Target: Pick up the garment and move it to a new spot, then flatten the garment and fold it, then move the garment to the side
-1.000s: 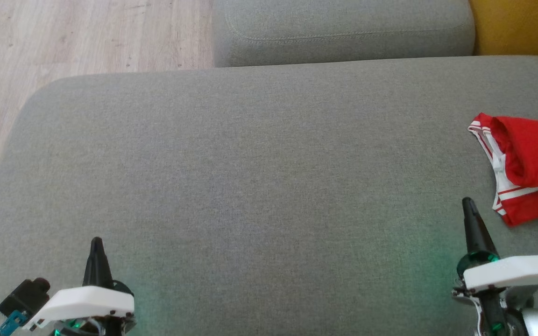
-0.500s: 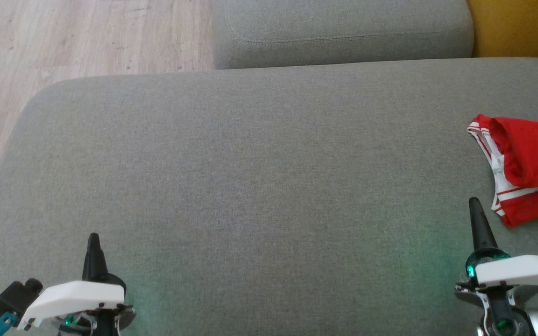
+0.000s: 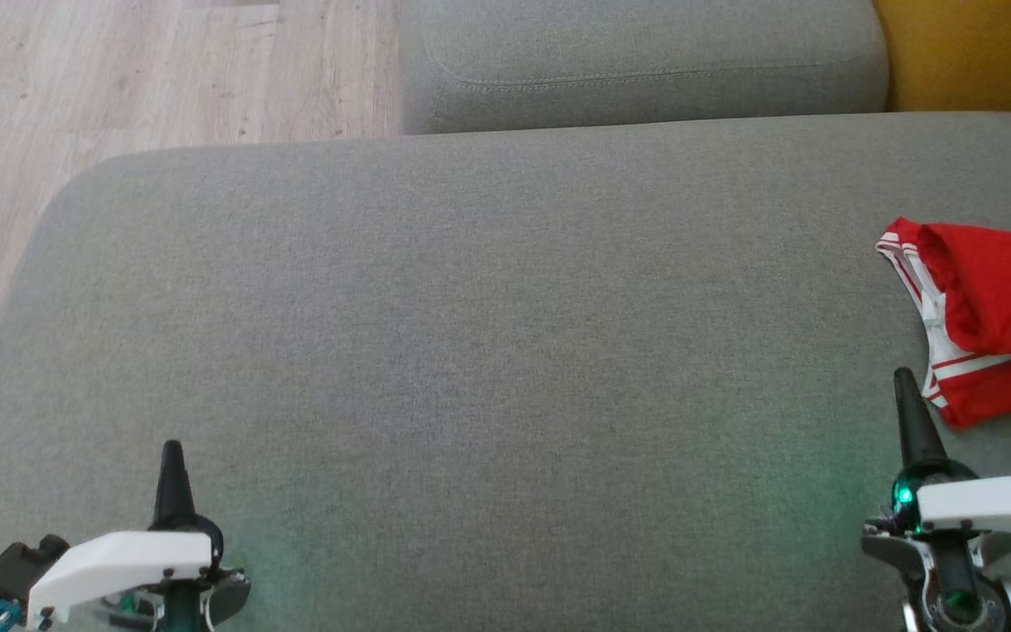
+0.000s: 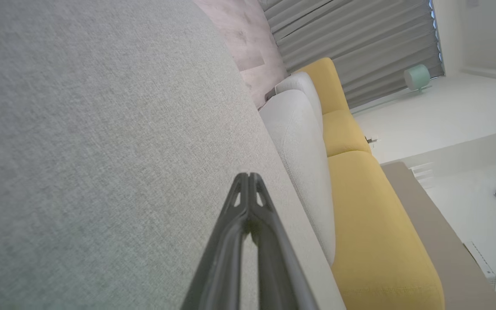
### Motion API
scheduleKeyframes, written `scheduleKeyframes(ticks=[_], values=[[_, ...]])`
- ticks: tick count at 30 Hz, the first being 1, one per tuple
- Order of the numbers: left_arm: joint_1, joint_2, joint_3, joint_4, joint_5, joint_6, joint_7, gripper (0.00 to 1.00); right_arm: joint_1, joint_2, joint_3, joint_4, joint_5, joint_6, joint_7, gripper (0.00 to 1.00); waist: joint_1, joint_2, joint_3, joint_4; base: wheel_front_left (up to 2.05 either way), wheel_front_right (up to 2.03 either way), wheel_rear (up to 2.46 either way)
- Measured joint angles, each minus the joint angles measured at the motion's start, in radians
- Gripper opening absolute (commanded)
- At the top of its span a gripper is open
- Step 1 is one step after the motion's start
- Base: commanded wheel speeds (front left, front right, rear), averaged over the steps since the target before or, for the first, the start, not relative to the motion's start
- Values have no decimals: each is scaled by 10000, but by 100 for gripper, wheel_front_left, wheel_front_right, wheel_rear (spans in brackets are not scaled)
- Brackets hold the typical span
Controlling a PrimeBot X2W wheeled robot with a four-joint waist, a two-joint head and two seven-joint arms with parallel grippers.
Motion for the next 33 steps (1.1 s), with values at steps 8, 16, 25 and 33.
scheduleKeyframes(ticks=[8,16,25,33], values=[[-8,-96,163,-17,-880,-173,205,0,-105,-2,-105,161,907,0,2,0,0,0,-37,-1,0,0,0],[-43,-184,345,-29,-1772,-343,389,0,-220,-4,-176,353,1778,0,6,0,0,0,-74,-2,0,0,0],[-204,-268,593,-69,-2765,-514,652,0,-321,-6,-278,541,2803,0,21,0,0,0,-118,-4,0,0,0],[-204,-339,719,-73,-3662,-692,830,0,-522,-6,-399,708,3685,0,92,0,0,0,-154,-4,0,0,0]])
